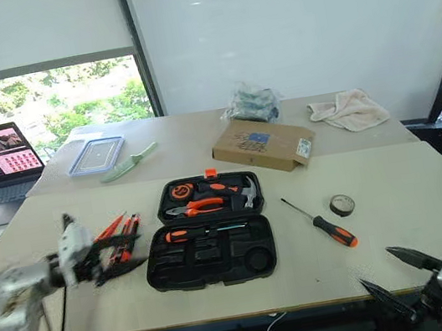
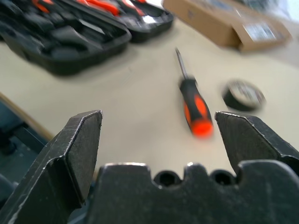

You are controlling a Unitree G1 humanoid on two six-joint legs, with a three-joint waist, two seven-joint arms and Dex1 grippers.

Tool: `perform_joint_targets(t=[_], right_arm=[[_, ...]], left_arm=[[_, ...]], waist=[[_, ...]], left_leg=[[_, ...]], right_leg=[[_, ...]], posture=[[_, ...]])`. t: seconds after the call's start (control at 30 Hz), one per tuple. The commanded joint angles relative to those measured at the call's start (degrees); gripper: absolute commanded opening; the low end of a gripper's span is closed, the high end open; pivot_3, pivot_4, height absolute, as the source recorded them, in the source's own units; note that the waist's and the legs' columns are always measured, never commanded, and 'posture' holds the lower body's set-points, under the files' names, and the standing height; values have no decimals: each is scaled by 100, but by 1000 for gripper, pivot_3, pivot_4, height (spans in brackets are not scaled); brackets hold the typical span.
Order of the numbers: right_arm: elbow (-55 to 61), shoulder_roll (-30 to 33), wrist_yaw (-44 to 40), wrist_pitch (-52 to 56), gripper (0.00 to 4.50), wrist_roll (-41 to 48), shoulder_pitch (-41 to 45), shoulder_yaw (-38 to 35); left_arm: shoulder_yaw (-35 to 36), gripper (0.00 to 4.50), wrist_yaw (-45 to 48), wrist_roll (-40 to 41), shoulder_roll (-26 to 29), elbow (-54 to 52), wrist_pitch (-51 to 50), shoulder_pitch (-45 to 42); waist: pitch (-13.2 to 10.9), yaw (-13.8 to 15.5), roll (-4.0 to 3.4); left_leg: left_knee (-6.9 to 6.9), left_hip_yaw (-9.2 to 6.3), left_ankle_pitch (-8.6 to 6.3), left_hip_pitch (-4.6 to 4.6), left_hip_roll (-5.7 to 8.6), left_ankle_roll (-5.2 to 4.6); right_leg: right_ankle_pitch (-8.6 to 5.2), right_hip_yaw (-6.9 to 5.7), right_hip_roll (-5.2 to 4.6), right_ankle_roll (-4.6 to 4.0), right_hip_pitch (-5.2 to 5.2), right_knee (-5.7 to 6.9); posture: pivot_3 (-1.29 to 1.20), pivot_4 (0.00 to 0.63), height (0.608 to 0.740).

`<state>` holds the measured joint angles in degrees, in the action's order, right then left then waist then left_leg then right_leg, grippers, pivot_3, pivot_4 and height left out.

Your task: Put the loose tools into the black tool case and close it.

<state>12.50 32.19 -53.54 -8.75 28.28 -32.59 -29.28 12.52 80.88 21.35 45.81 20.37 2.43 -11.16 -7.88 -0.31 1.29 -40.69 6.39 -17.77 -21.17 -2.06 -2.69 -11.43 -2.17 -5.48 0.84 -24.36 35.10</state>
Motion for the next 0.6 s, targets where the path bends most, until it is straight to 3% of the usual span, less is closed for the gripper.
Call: perform_joint_targets(t=[0.03, 0.2, 0.3, 0.4, 0.6], right_arm=[[234, -47, 54, -126, 4500, 29, -32, -120], [526, 151, 299, 390, 4500, -18, 400, 149], [389, 875, 648, 1737, 4500, -225, 1615, 737], [65, 1458, 674, 2942, 4500, -325, 2679, 1372], [-745, 1923, 539, 4118, 4500, -711, 3885, 2280]], left_arm=[[630, 4435, 0, 385, 213, -395, -48, 746], [959, 4435, -210, 607, 125, -1015, -134, 1486], [835, 4435, -327, 836, -1, -1514, -438, 1541], [647, 4435, -417, 907, -96, -1779, -633, 1392], [324, 4435, -486, 872, -194, -2067, -683, 1175]], waist=[[-2, 8, -1], [-7, 98, -8], [-8, 99, -12], [-15, 75, -20], [-10, 128, -15]], left_leg=[[0, 0, -2, 0, -2, 3], [-4, 1, -2, 12, -2, 6], [-4, 6, -24, 15, 2, 45], [-10, 23, 1, 3, 13, 1], [5, 6, 1, -23, 10, 6]], right_leg=[[-12, -2, -4, -17, -2, 0], [-36, -4, -32, 10, -4, 0], [-33, -10, -54, 13, -15, 3], [11, -6, -64, -25, -12, 6], [8, -30, -16, -10, -26, 1]], posture=[[0, 150, 740], [0, 150, 740], [0, 150, 740], [0, 150, 740], [0, 150, 740]])
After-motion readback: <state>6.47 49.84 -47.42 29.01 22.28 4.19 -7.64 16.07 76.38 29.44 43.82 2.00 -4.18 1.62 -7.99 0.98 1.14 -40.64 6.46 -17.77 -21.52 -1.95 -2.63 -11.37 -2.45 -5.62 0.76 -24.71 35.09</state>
